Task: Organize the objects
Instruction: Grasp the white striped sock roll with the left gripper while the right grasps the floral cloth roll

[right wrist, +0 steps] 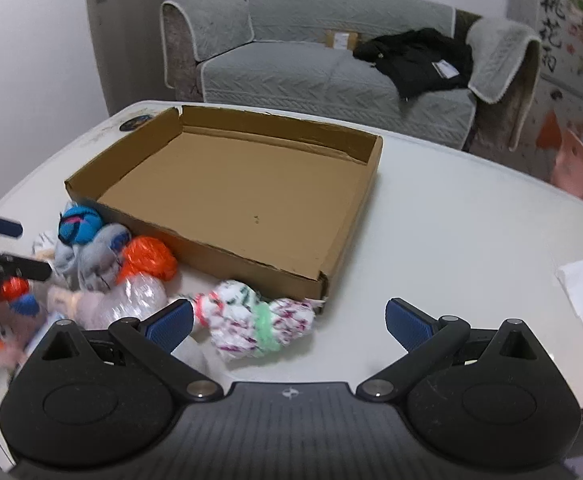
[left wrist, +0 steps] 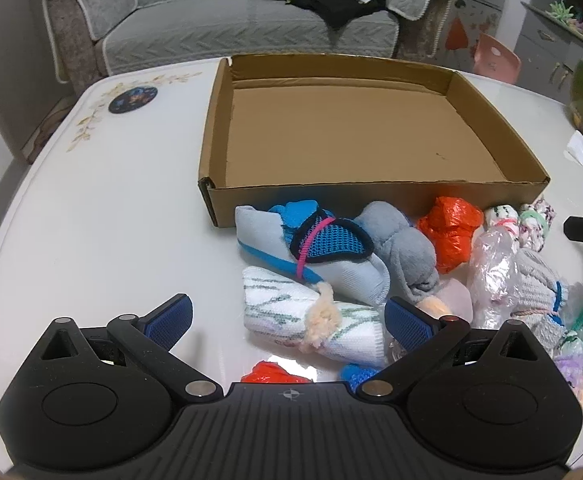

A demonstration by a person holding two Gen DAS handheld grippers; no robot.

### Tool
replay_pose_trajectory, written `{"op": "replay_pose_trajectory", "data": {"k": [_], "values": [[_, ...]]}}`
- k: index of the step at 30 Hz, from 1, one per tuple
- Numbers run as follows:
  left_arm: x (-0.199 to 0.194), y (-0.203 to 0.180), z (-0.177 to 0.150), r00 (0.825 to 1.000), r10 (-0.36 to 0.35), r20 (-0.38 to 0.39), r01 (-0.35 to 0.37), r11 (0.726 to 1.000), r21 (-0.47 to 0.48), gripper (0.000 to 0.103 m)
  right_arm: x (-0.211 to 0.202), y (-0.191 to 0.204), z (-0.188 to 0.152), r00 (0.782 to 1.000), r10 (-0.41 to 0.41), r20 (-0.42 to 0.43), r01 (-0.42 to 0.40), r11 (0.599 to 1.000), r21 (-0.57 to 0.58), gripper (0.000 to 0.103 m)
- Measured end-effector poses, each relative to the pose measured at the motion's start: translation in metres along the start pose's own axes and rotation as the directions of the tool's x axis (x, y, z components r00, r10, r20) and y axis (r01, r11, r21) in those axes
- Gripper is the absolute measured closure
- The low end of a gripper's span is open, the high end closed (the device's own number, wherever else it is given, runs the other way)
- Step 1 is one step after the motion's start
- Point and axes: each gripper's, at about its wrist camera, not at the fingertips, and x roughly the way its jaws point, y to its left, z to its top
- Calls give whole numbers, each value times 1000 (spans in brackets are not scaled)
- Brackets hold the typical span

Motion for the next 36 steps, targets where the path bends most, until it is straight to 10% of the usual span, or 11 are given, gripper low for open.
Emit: {"op": "replay_pose_trajectory", "data": {"k": [16,20,29,36], "values": [[18,4,-6,996,-83,-6,84,996,32,2,34,10,-7,997,45,-59,-51,992,-117,8],[21,11,-9,990,-140,-8,140,990,-1,15,39,7,-11,996,71,-63,-77,992,-97,10],[19,6,-11,989,-149,10,149,989,24,21,40,0,-16,995,88,-37,-91,994,-66,43],[4,7,-9,990,-132,43,131,991,29,21,27,-3,-20,996,83,-14,-84,993,-80,44]]}}
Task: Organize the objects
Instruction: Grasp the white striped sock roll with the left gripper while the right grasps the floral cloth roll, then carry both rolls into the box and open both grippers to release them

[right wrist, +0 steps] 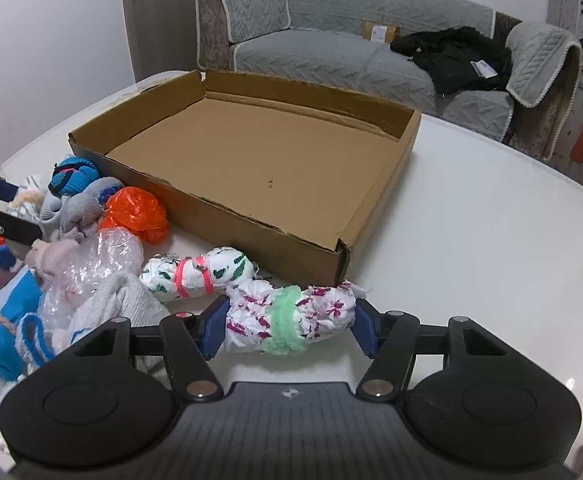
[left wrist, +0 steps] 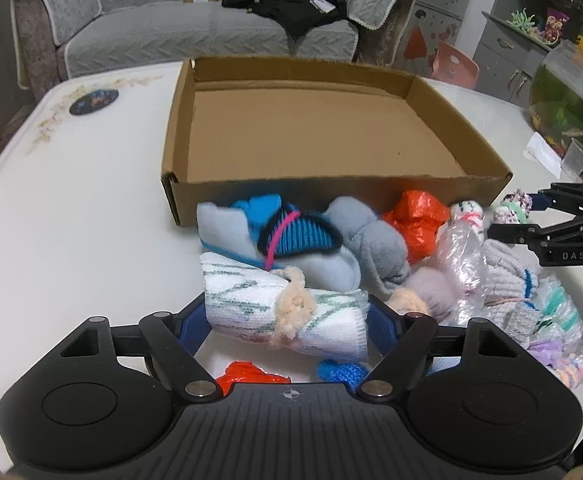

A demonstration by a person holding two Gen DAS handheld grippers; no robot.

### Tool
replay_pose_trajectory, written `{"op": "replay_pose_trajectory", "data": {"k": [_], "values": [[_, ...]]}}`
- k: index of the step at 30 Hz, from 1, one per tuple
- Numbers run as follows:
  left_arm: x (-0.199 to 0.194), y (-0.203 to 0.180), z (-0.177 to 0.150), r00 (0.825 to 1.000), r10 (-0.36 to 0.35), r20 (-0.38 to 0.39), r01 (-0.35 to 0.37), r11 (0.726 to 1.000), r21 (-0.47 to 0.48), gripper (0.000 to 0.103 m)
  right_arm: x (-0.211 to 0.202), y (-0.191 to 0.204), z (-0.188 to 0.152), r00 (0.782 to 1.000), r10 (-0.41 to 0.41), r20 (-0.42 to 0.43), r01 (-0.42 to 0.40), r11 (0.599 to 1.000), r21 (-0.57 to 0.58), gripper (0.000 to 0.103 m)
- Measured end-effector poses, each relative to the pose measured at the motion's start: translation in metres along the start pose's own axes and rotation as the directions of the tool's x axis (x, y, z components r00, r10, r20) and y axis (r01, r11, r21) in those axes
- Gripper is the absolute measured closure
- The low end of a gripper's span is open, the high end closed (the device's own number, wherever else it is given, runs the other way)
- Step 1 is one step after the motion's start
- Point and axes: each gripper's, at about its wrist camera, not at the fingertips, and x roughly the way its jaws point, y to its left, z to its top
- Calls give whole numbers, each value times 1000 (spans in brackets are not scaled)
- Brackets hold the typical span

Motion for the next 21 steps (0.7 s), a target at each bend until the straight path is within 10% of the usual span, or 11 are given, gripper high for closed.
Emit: {"op": "replay_pose_trajectory", "data": {"k": [12,21], "values": [[-33,5,25,997,46,59,-48,998,38,21,-41,-11,20,996,-40,84,41,999,-14,44],[-30,7,122,986,102,133,-118,987,111,21,-46,-16,100,982,-12,190,36,992,-120,44]]}}
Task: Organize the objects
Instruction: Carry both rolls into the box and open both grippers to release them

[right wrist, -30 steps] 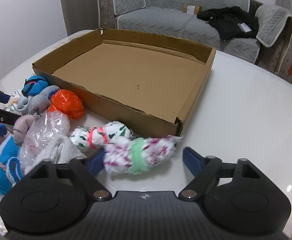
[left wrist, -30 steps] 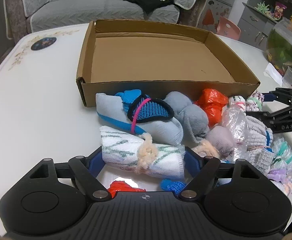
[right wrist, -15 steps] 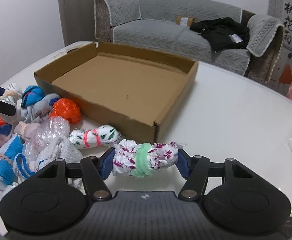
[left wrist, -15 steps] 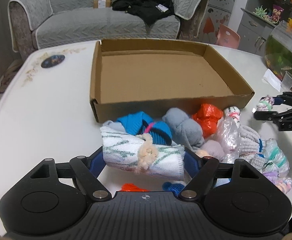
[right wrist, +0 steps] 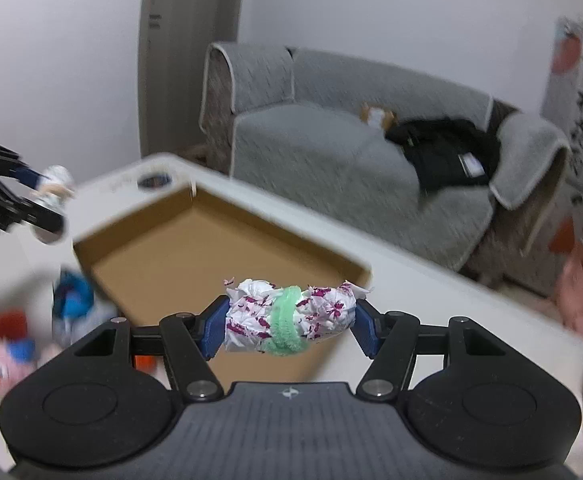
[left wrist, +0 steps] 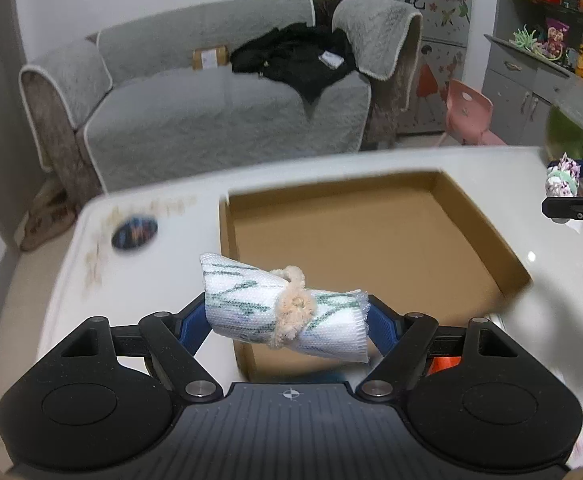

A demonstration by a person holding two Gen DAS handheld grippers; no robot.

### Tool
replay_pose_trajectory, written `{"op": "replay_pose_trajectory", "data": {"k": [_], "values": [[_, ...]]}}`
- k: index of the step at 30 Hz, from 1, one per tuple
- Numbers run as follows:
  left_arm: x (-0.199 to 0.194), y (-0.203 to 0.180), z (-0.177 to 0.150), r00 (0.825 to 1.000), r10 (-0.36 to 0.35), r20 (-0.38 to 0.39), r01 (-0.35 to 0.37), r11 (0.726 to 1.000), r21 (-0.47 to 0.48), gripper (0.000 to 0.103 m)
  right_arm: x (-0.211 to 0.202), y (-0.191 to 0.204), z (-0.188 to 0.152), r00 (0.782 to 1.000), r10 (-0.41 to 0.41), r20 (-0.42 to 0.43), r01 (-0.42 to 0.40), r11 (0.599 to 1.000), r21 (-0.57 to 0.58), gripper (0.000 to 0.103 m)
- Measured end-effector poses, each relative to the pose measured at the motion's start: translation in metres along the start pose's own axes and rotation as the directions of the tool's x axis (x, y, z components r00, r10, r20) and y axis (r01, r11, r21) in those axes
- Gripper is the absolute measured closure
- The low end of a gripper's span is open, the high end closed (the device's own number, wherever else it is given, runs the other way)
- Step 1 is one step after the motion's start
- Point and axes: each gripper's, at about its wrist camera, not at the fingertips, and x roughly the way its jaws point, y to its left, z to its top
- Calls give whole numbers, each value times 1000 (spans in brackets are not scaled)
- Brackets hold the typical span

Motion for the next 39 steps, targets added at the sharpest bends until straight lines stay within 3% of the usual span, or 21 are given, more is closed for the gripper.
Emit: {"op": "replay_pose_trajectory", "data": {"k": [5,10,15,21,27,30,35,39], "values": [[44,-7,37,999,7,39,-12,990,139,20,40,3,41,997,71,28,-69,995,-76,43],[105,-17,42,1000,18,5,-19,940,340,20,105,8,60,988,155,-27,-157,968,-195,43],[157,-10,35,999,-18,-50,35,932,360,21,183,29,51,975,171,-141,-207,930,-303,44],[185,-11,23,998,-17,-68,44,904,425,20,238,52,41,961,149,-234,-240,869,-432,44],[185,-11,17,997,-47,-64,73,862,501,20,252,50,46,943,192,-271,-309,805,-507,44],[186,-11,17,996,-50,-73,80,859,505,19,255,50,50,937,202,-285,-331,772,-542,43],[187,-14,18,996,-34,-86,73,858,509,12,255,50,53,930,214,-299,-346,785,-514,40],[180,-21,13,997,-15,-80,56,840,540,4,250,52,52,930,203,-305,-341,784,-519,27]]}}
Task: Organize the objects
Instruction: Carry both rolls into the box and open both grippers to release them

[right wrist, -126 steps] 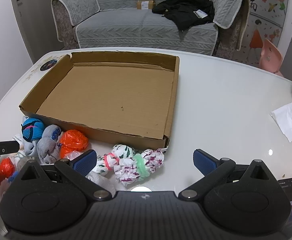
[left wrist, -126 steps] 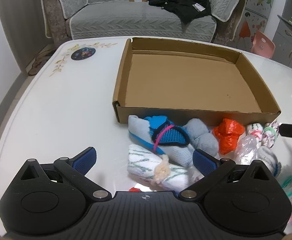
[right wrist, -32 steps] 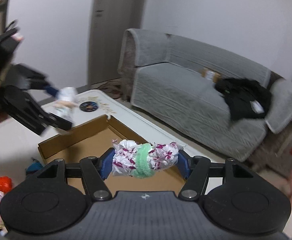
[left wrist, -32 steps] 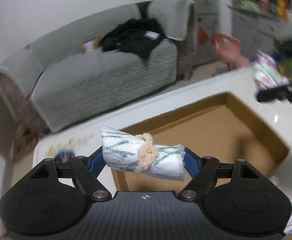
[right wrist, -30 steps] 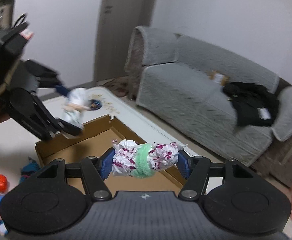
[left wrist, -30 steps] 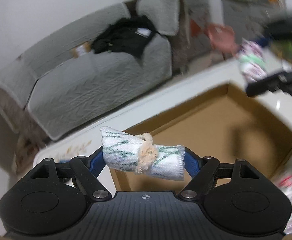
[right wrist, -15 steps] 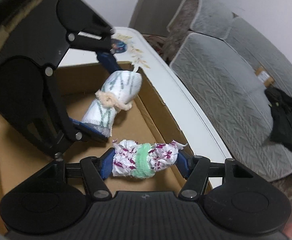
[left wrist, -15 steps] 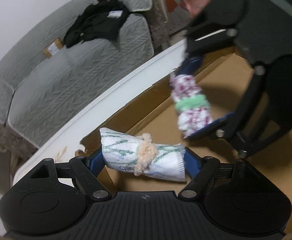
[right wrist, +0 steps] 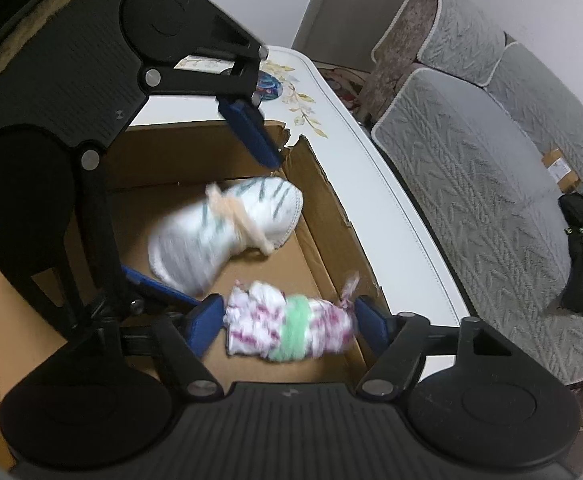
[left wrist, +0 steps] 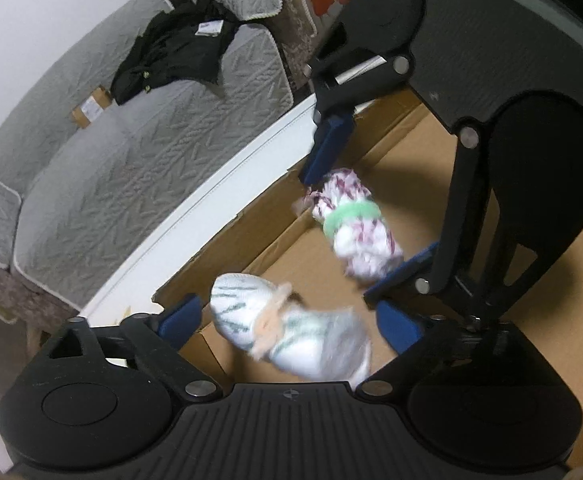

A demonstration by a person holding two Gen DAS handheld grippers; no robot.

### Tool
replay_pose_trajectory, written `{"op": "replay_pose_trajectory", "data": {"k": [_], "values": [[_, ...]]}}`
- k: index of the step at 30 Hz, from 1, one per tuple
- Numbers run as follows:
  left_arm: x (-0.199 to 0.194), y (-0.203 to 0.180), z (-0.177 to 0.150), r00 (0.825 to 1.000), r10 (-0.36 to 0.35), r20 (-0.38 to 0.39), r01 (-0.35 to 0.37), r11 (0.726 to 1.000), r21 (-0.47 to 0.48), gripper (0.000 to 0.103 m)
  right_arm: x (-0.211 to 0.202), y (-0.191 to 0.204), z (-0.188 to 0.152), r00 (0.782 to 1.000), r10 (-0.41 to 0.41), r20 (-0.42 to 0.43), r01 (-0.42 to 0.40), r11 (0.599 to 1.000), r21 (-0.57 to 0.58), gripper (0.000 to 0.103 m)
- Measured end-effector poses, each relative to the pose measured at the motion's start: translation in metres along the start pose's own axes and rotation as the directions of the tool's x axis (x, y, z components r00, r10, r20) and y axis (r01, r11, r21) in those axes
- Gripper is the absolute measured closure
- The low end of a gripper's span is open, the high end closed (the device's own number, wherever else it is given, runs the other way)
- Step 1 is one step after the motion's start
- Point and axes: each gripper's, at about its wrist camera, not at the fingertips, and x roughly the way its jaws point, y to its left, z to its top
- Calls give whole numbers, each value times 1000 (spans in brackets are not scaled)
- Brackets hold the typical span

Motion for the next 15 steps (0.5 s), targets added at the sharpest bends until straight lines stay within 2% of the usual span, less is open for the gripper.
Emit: {"op": "replay_pose_trajectory", "data": {"k": [1,4,15], "values": [[-2,-2,0,1000,1,-1,-1,1000,7,4,0,0,2,1000,-5,-1,5,1000,-6,23],[-7,-4,0,1000,7,3,-7,1000,6,5,-4,2,0,1000,-8,-2,8,1000,5,20],[-47,8,2,999,26,33,-23,996,-87,5,-47,6,-3,999,-24,48,21,998,63,16]]}}
